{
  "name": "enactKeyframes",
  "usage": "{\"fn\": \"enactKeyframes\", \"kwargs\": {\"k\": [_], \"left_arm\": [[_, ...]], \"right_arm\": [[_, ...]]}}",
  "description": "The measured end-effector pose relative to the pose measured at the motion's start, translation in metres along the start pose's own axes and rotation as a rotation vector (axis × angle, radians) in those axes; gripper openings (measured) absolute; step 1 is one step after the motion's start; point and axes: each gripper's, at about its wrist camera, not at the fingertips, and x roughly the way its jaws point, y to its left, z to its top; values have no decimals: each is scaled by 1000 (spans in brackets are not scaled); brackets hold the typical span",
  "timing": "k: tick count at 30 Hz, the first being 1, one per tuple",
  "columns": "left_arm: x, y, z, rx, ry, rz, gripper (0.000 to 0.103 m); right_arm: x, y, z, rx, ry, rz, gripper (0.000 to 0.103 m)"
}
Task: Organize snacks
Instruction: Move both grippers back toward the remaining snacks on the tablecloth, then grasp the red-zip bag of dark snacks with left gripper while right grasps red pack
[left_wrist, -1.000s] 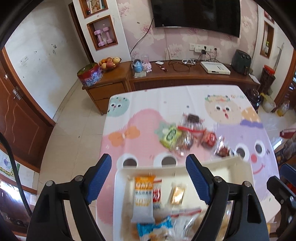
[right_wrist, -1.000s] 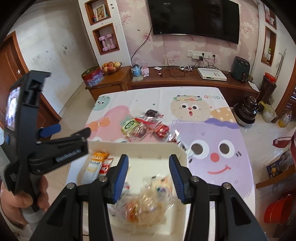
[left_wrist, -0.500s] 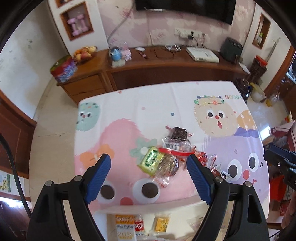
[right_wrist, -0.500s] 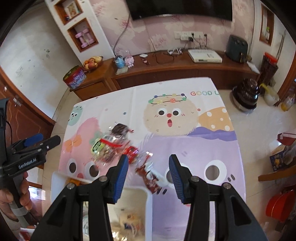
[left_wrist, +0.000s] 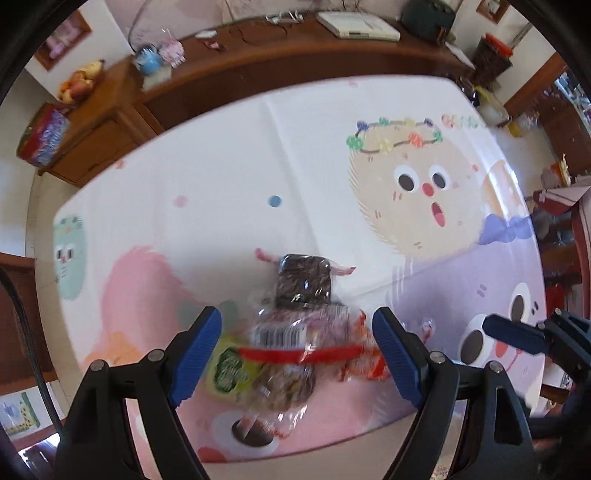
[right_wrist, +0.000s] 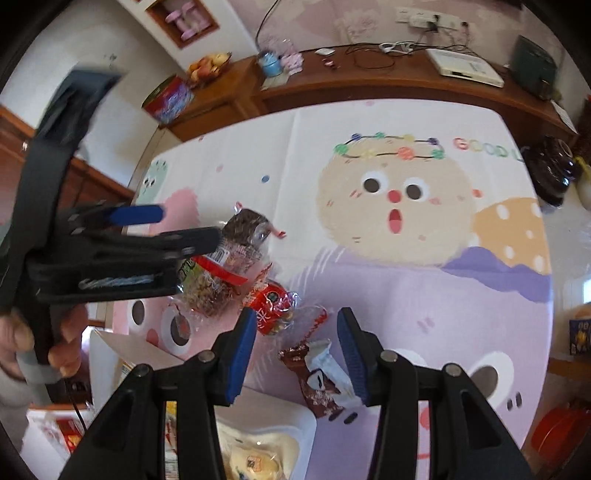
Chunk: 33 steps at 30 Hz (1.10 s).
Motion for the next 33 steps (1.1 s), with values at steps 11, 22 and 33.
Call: {"fn": "enactKeyframes", "kwargs": {"k": [11, 22, 33], "left_arm": [[51, -9, 19, 1, 70, -6, 68], [64, 7, 16, 11, 77, 71, 78], [60, 21, 6, -19, 30, 11, 66]], "right_arm": [[39, 2, 6, -111, 93, 54, 46], [69, 38, 10, -347, 148, 24, 48], [93, 60, 2, -501, 140, -73, 57]]}}
